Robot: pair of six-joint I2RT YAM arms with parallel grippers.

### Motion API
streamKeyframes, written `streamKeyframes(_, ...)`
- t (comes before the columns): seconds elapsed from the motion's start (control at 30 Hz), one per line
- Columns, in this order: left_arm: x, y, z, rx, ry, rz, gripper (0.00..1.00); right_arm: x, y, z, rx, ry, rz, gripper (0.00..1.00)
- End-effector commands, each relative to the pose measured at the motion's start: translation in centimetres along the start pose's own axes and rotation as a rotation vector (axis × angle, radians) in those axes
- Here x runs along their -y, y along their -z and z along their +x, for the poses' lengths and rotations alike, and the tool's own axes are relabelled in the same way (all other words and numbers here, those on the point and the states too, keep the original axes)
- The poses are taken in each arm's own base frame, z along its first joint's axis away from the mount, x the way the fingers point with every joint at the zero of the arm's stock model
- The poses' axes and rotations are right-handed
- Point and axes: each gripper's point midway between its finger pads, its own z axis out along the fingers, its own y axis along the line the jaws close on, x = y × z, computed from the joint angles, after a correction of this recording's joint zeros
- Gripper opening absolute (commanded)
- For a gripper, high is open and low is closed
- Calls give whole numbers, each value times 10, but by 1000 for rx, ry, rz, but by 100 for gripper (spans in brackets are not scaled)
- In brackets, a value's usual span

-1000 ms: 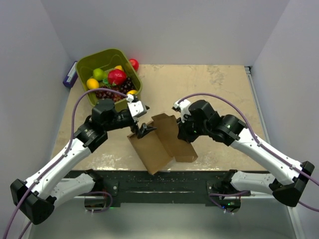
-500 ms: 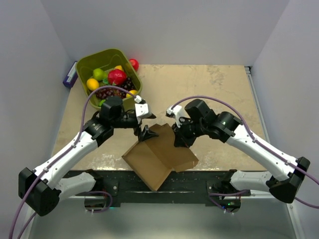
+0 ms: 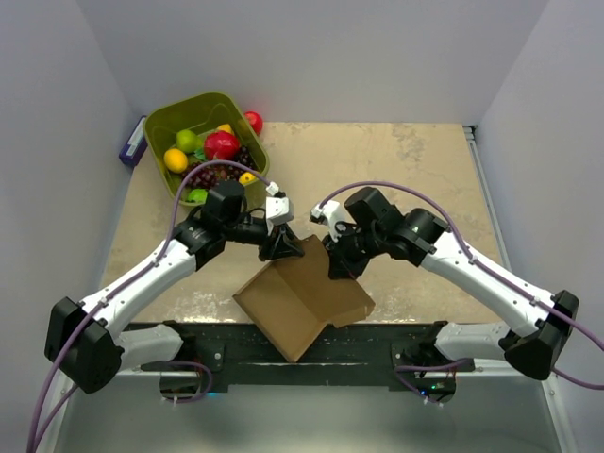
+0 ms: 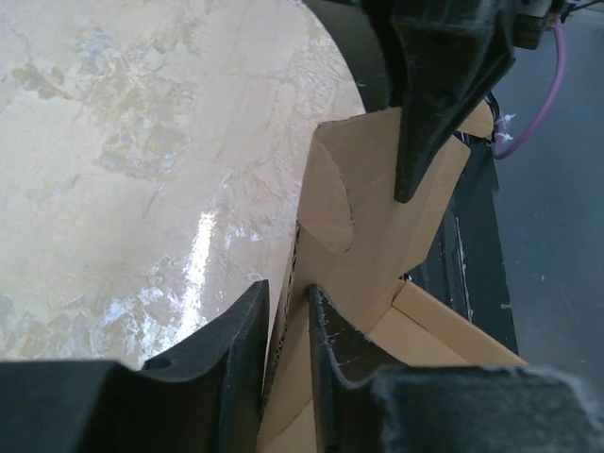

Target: Fold the paper box

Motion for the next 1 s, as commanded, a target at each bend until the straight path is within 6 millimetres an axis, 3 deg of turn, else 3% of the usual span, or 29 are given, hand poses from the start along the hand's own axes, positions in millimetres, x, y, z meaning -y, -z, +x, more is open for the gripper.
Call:
streamKeyframes(0.0,-2,-1,-14,42,-28,11,14,-9,5,-16,43,39,-37,0)
streamKeyframes(0.1,-2,-1,-15,46,-26,12,0,-7,7,-21,50,42,-25,0)
streamKeyframes(0.17,-3,0,-17,51,-31,0,0,-6,9,-24,59,46,-13,0)
streamKeyframes(0.33,-6,3,-21,85,-55,-47,0,-1,15,-37,143,28,36,16)
streamKeyframes(0.4,-11,4,-21,87,-48,-82,0,2,16,-44,186,6,59,29)
streamKeyframes(0.57,-29,4,-16,74,-20,-175,0,23,22,-58,272,-66,191,50)
streamKeyframes(0.6,-33,5,-16,74,-20,-200,0,27,23,-61,291,-77,211,61)
streamKeyframes(0.73,-41,6,-11,69,-4,-249,0,39,27,-69,354,-92,283,82)
streamKeyframes(0.83,-52,11,-17,98,-32,-323,0,49,30,-72,381,-94,340,93)
streamKeyframes(0.97,-61,16,-17,98,-45,-384,0,71,39,-78,424,-127,463,99)
